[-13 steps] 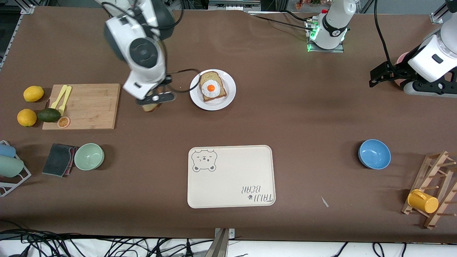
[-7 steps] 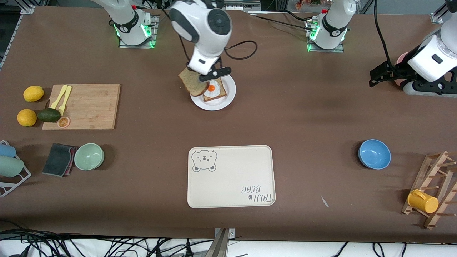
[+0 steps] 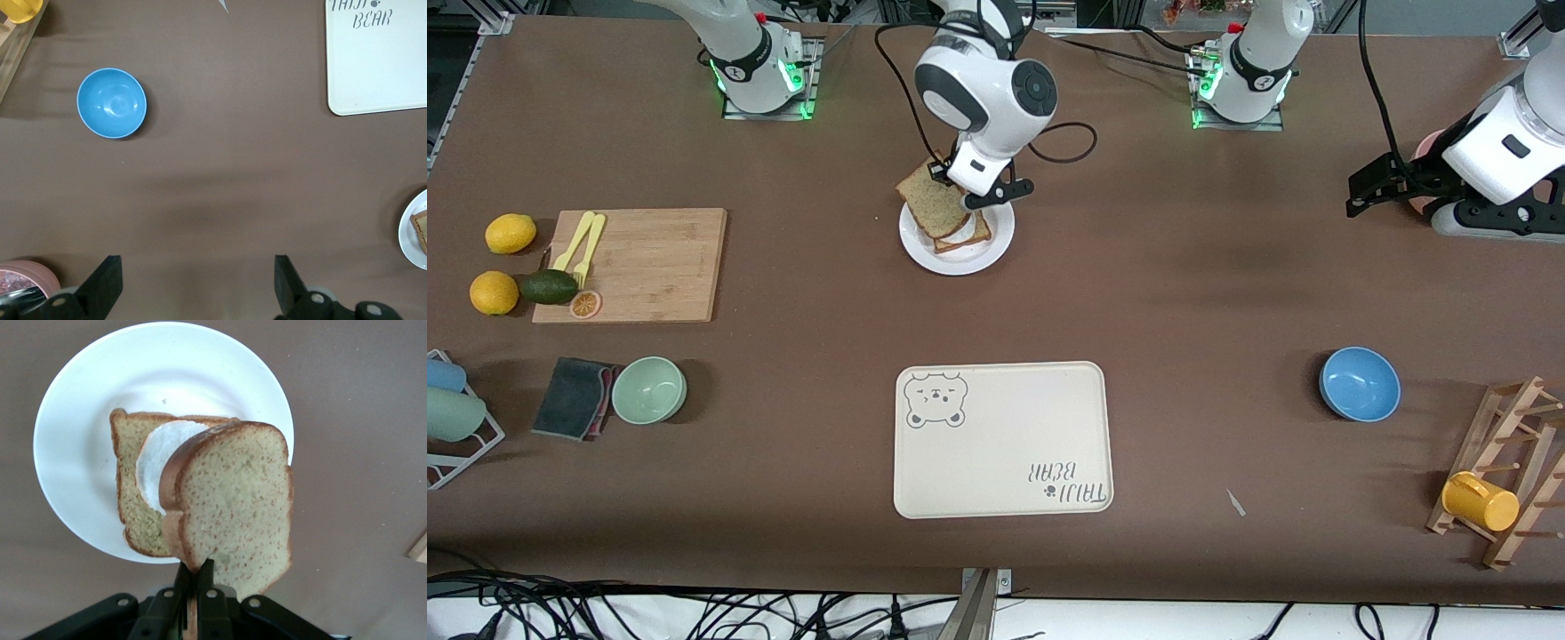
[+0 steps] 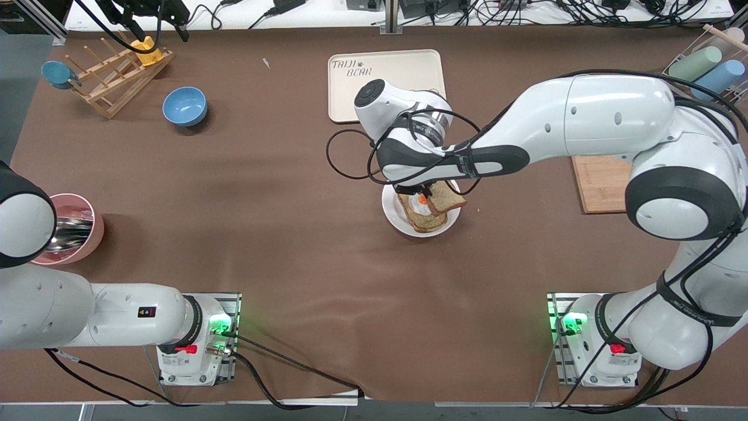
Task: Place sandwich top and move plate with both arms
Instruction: 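Lift the bread slice and carry it over the white plate, then lower the bread onto the egg toast and open the right gripper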
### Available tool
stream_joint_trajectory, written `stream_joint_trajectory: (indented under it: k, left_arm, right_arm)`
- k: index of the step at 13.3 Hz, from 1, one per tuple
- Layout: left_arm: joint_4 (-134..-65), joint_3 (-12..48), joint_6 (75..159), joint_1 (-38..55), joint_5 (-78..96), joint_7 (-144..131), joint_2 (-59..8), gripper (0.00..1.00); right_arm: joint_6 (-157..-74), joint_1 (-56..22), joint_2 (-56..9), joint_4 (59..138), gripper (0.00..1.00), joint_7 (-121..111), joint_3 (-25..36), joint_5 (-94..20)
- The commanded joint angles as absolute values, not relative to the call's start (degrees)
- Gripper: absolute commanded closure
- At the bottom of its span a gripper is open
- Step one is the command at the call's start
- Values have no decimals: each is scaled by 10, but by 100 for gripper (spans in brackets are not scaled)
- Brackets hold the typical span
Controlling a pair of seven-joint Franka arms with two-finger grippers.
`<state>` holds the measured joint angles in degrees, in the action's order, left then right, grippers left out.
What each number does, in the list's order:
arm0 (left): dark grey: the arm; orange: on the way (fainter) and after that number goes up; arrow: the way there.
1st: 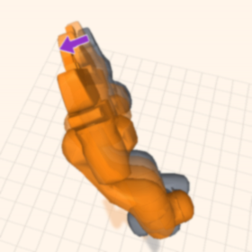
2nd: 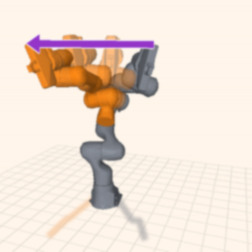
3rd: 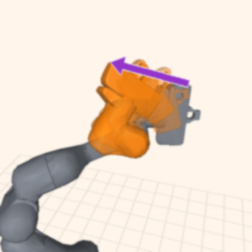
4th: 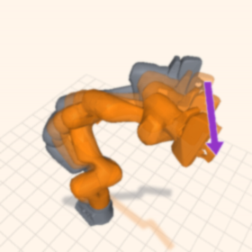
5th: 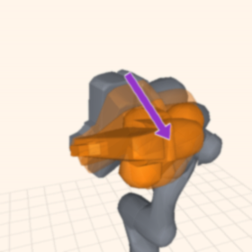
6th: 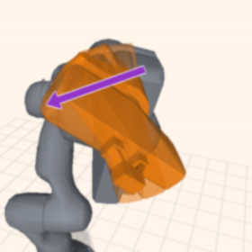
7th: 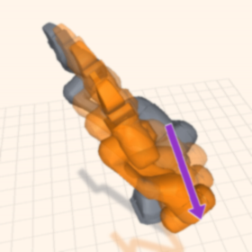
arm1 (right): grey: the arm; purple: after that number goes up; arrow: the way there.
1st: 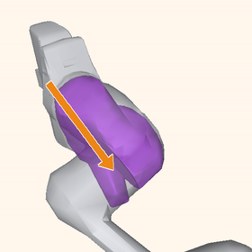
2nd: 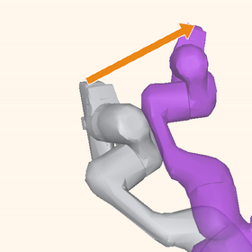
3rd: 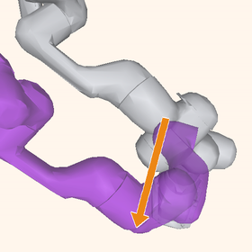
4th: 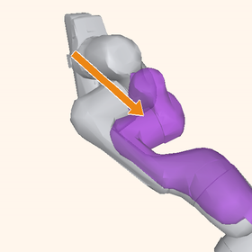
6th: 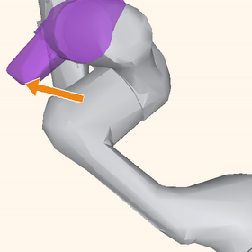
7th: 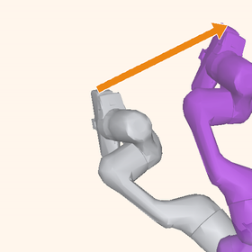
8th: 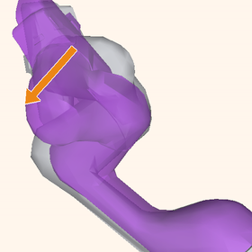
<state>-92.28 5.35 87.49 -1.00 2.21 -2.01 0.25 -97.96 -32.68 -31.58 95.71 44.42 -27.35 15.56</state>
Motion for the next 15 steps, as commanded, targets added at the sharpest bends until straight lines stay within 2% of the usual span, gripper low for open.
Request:
stream_joint_trajectory:
  k: [1, 6, 7, 8, 9, 13, 15]
  left_arm:
    - [-911, 55, 863, -10, 7, -21, 2, 0]
    - [-911, 55, 864, -10, 7, -21, 2, 0]
    - [-911, 54, 863, -10, 8, -21, 2, 0]
    - [-911, 54, 863, -9, 8, -21, 2, 0]
    - [-911, 54, 863, -10, 8, -21, 2, 0]
    - [-911, 53, 863, -10, 8, -21, 2, 0]
    - [-911, 53, 863, -10, 8, -21, 2, 0]
  right_arm:
    - [-989, -337, -344, 928, 100, 494, -277, 163]
    - [-1007, -337, -357, 918, 100, 499, -276, 163]
    - [-1007, -338, -358, 917, 94, 499, -276, 162]
    - [-1006, -337, -358, 917, 65, 502, -276, 160]
    - [-1007, -337, -358, 917, 1, 505, -276, 159]
    - [-999, -323, -354, 884, 0, 507, -274, 157]
    - [-964, -277, -345, 847, 0, 501, -271, 129]
